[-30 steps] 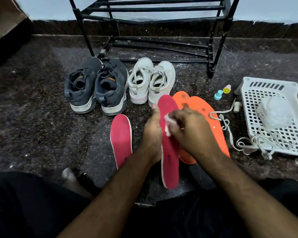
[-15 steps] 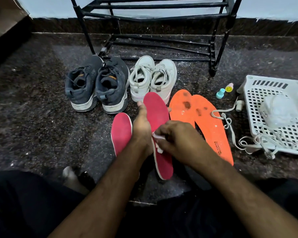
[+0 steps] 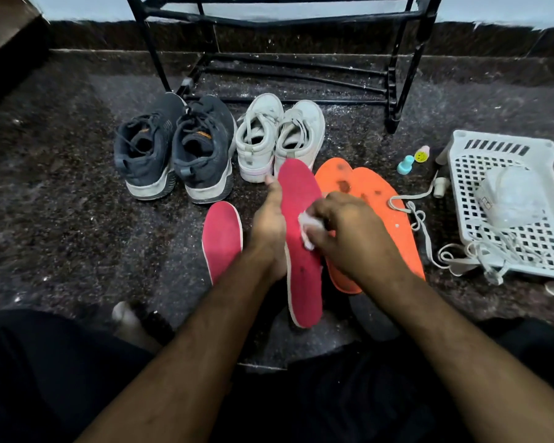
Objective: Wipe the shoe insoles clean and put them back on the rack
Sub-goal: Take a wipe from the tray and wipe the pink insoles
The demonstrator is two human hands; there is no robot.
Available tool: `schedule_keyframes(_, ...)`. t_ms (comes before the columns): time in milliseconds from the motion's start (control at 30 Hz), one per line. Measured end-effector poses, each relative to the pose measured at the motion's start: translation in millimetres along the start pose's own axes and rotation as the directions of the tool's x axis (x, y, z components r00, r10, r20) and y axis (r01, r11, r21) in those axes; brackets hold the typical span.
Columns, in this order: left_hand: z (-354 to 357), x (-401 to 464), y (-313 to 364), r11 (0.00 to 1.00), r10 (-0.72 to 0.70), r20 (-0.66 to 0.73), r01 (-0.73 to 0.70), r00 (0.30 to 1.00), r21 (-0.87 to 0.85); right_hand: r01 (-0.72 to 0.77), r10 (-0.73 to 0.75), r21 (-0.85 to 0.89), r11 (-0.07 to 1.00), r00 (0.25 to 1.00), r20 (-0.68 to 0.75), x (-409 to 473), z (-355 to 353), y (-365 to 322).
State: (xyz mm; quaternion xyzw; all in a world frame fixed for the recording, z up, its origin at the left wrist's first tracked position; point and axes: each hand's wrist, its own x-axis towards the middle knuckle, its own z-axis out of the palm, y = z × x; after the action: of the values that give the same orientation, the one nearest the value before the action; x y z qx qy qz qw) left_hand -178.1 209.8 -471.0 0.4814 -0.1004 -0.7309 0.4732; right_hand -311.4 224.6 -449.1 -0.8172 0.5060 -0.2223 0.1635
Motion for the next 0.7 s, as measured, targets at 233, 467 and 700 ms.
schedule_keyframes(233,-7.1,0.0,9.6,0.998,0.032,-0.06,-0.034,0.998,-0.044,0.032,-0.045,0.112,0.993,0.992,0.12,-19.3,7.5,-28.3)
schedule_keyframes(467,-8.1,-3.0,17.8,0.985,0.124,-0.063,-0.131,0.99,-0.112,-0.204,0.194,0.282,0.937,0.979,0.064,-16.4,12.3,-7.4)
schedule_keyframes(700,9.6,-10.3,-4.0,0.997,0.049,0.156,-0.038,0.986,-0.073,-0.222,0.25,0.344,0.912,0.967,-0.038,-5.7,5.8,-8.2)
